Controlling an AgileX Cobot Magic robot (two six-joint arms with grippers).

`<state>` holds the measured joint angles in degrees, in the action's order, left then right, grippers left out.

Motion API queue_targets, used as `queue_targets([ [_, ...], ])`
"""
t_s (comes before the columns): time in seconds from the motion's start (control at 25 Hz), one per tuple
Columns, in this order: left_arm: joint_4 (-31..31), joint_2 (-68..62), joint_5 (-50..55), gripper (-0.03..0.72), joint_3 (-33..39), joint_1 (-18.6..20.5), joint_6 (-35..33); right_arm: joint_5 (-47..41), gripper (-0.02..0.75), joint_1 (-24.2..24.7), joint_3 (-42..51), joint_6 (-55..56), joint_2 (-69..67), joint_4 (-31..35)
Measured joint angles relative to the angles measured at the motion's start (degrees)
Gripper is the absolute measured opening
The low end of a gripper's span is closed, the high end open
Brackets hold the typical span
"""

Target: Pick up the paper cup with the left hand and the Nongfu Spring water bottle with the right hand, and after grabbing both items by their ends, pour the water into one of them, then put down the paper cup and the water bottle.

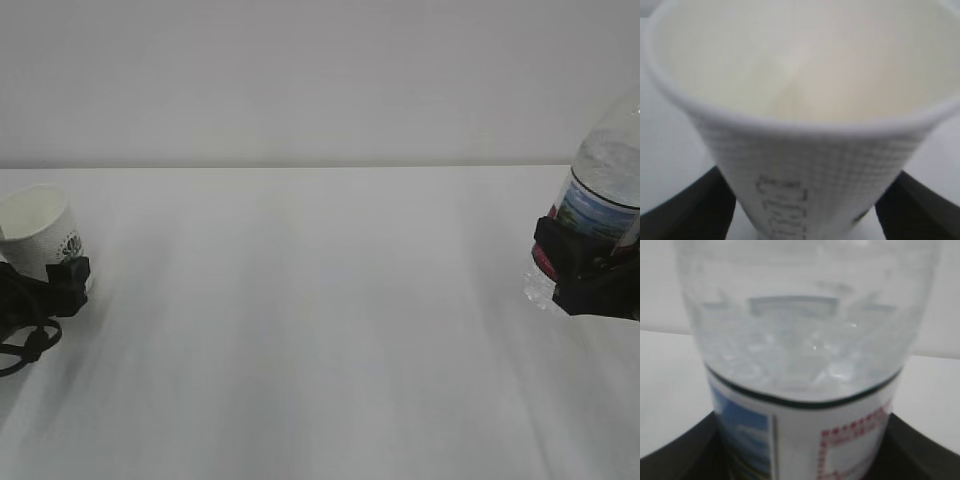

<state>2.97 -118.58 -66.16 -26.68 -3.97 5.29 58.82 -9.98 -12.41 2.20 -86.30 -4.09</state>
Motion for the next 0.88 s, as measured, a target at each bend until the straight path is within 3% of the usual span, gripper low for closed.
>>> queue_targets([
  [0.88,0.00,-0.82,0.00,0.608,-2.25,0.00,1.40,-0.15,0.512,0.00,0.00,0.33,0.00,-0.80],
])
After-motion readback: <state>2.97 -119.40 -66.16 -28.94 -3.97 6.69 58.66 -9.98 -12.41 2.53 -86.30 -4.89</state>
